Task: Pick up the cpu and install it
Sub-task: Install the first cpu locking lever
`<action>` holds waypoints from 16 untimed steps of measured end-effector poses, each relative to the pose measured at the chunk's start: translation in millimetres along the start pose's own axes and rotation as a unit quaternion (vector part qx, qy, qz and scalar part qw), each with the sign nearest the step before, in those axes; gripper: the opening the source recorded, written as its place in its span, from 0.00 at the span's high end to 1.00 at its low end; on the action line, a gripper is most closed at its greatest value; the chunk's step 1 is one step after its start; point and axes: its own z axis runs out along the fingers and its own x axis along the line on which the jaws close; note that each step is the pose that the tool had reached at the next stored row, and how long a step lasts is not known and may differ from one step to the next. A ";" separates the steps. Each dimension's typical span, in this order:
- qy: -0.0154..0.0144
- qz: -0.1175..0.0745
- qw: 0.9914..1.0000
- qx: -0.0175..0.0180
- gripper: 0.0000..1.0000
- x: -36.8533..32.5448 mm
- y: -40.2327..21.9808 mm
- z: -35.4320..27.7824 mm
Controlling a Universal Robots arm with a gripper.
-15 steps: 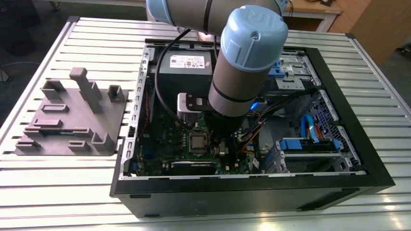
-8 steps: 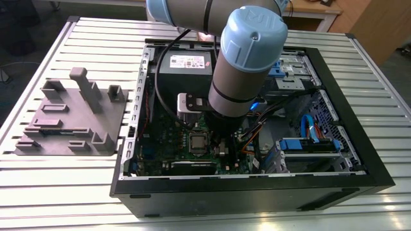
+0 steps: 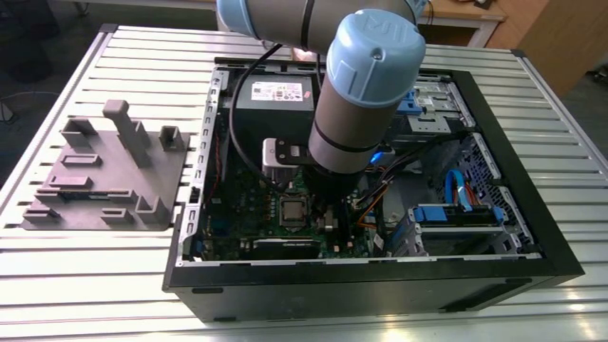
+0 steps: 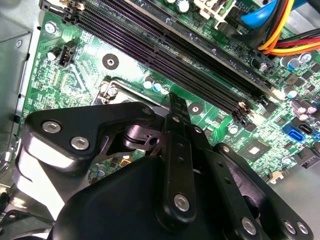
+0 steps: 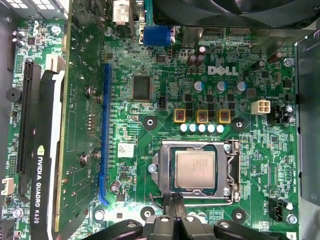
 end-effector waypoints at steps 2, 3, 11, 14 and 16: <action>0.000 0.000 1.000 0.000 0.90 0.0 -0.3 0.2; 0.000 0.000 1.000 0.000 0.90 0.0 -0.5 0.2; -0.001 0.000 1.000 0.000 0.90 -0.1 -3.2 1.3; 0.000 0.000 1.000 0.000 0.90 0.0 -3.3 2.7; 0.000 0.000 1.000 0.000 0.90 0.1 -3.4 3.0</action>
